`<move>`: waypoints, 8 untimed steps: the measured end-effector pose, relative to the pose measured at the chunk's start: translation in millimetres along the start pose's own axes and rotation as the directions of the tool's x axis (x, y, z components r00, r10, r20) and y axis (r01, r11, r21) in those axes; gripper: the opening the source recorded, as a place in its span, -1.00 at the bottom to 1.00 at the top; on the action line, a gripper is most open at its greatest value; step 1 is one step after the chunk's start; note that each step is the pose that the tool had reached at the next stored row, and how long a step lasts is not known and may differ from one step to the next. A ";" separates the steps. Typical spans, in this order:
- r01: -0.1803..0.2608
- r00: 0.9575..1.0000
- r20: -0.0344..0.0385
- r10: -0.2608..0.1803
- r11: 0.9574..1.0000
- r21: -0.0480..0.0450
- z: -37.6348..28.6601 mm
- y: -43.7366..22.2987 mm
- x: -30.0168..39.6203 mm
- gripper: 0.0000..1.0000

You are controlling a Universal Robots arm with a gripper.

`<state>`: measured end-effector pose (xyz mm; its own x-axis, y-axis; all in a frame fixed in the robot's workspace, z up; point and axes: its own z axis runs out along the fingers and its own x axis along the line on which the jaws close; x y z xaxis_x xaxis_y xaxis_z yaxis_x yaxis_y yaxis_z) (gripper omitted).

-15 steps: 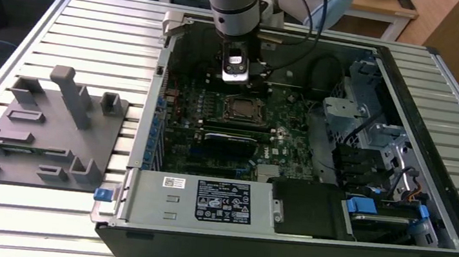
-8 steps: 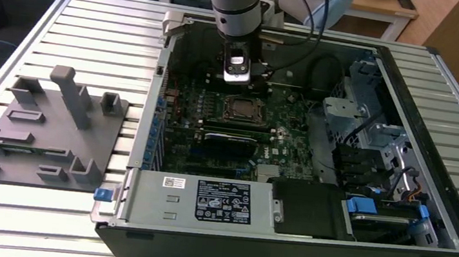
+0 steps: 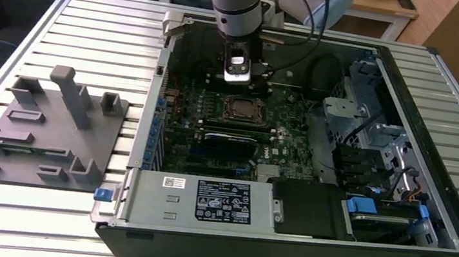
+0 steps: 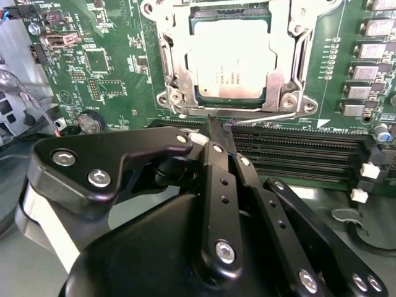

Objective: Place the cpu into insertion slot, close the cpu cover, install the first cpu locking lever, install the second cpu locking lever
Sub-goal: 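Install the first cpu locking lever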

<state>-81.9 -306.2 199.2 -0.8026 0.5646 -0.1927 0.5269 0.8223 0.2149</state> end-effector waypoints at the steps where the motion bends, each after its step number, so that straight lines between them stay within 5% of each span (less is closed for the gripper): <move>1: -0.001 1.000 0.000 0.001 1.000 0.000 0.1 0.3 0.0 -0.80; 8: -0.015 1.000 0.009 0.015 1.000 0.011 2.1 3.6 -2.4 -0.80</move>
<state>-77.5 -304.5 198.5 -0.7921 0.5774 -0.1982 0.5420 0.8145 0.2068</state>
